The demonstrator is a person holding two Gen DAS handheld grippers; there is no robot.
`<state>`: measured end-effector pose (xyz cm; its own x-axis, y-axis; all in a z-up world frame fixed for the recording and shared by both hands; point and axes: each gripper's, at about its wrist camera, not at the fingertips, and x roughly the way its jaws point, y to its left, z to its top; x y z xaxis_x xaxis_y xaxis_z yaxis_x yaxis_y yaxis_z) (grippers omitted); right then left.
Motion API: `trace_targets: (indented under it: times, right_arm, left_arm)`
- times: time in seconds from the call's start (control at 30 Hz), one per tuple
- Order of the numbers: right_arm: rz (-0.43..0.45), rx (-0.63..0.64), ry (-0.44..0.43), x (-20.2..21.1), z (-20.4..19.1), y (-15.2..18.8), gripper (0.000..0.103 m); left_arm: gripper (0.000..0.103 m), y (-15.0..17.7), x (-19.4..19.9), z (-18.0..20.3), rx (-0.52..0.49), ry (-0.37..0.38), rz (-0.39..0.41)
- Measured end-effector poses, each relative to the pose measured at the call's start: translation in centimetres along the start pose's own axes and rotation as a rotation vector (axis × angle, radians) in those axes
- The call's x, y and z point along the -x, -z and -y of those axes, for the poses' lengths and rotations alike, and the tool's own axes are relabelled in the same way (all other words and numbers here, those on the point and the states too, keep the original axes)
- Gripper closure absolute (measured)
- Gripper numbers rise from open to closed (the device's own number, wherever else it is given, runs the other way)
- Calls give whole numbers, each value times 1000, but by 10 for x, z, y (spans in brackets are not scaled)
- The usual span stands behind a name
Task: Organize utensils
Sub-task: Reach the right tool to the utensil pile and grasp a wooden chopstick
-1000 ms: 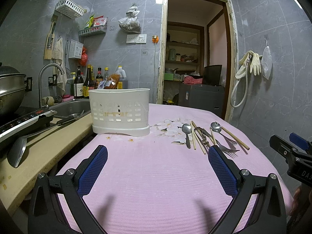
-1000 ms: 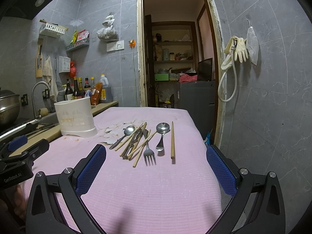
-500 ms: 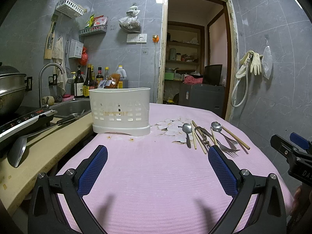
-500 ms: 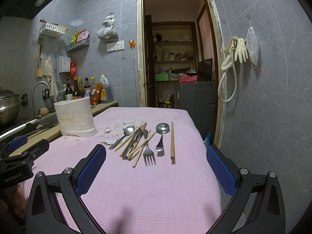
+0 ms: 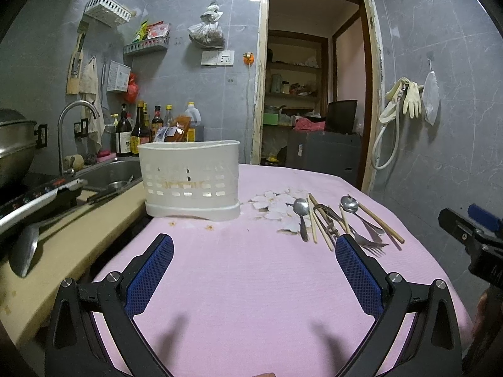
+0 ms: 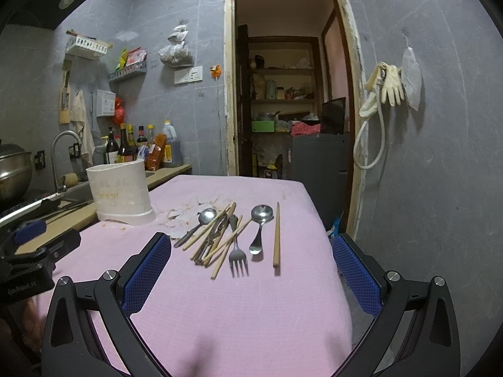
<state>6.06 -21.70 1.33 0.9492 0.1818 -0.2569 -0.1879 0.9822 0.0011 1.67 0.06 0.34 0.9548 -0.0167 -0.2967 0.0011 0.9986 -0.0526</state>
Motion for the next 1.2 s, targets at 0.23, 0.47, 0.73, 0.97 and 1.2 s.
trace_targets:
  times: [0.23, 0.47, 0.73, 0.97, 1.2]
  right_arm:
    - [-19, 75, 8, -33, 9, -25, 0]
    - [-129, 89, -8, -86, 35, -49, 0]
    - [-293, 84, -27, -152, 58, -56, 0]
    - [-433, -14, -84, -200, 79, -48, 2]
    - [-536, -64, -113, -228, 84, -37, 29]
  left_arm:
    - [2, -35, -32, -12, -8, 39, -55]
    - [2, -70, -82, -12, 2, 120, -181]
    - [2, -75, -148, 25, -186, 164, -270]
    - [2, -67, -211, 38, -266, 208, -361]
    - [10, -62, -252, 35, -266, 252, -434]
